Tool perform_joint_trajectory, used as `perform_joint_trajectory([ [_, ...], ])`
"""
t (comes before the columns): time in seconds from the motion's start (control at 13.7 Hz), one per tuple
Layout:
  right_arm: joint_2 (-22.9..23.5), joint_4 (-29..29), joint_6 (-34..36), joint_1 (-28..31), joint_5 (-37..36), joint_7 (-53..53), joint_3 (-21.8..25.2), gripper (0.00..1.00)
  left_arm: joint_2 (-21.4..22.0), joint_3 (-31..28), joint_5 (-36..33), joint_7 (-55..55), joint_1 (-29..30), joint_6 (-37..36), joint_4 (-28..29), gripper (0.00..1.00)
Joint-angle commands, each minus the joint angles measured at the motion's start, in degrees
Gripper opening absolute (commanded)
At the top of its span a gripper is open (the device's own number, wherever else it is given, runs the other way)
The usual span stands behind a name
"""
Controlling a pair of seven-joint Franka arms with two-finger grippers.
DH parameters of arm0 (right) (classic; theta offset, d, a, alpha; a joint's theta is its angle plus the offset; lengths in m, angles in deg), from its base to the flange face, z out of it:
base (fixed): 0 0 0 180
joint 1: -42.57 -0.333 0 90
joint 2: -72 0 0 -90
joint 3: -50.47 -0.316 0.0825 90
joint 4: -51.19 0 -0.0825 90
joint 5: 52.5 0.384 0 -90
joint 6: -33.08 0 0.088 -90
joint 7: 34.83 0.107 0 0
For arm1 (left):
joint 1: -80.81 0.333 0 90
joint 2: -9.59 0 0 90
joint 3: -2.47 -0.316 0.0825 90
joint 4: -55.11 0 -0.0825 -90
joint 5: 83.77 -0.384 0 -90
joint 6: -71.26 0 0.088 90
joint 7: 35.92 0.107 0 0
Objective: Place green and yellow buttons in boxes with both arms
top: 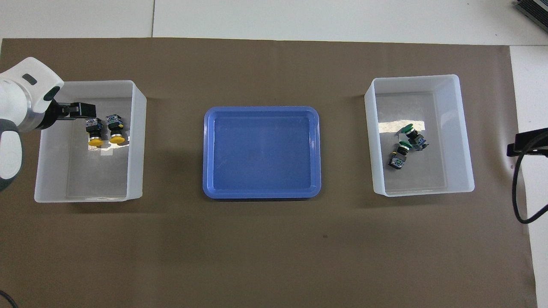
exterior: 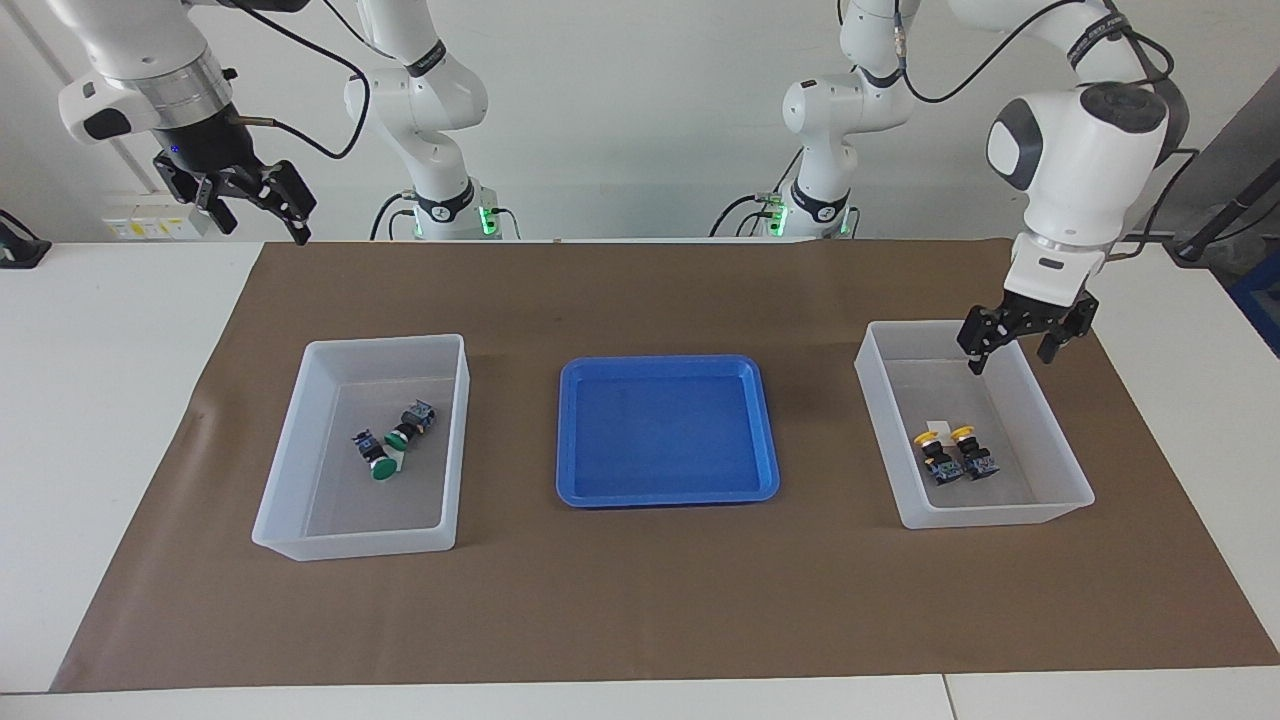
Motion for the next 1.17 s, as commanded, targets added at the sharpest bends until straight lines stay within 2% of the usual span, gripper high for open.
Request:
perform_joint_trajectory([
  [0.0,-0.22,0.04,0.24,0.98,-0.89,-1.4,-0.84,1.0,1.16,0.16,2.24,0.67,0.01,-9.09,-4.67,1.0],
  [0.15,-0.22,0.04,0.68,0.81,-1.77,-2.98,-1.28,1.0,2.03,0.24,4.18,0.58,-0.07,-14.38,-7.33,1.0],
  [0.22,-0.22,0.04,0.59,0.81,-1.86,-3.07,-1.28,1.0,3.26,0.24,4.36,0.58,-0.6,-14.49,-7.07,1.0],
  [0.36,-0.22,0.13,0.15,0.46,-3.43,-4.12,-1.45,1.0,2.66,0.33,5.41,0.49,-0.69,-14.92,-8.2,1.0],
  [0.66,-0.22,0.13,0.06,0.46,-1.69,-3.51,-1.37,1.0,1.25,-0.02,6.82,1.28,-0.69,-17.91,-12.51,1.0],
  [1.09,-0.22,0.13,0.24,0.54,-0.1,-3.6,-1.37,1.0,1.07,0.42,6.91,1.37,-0.86,-18.79,-12.78,1.0],
])
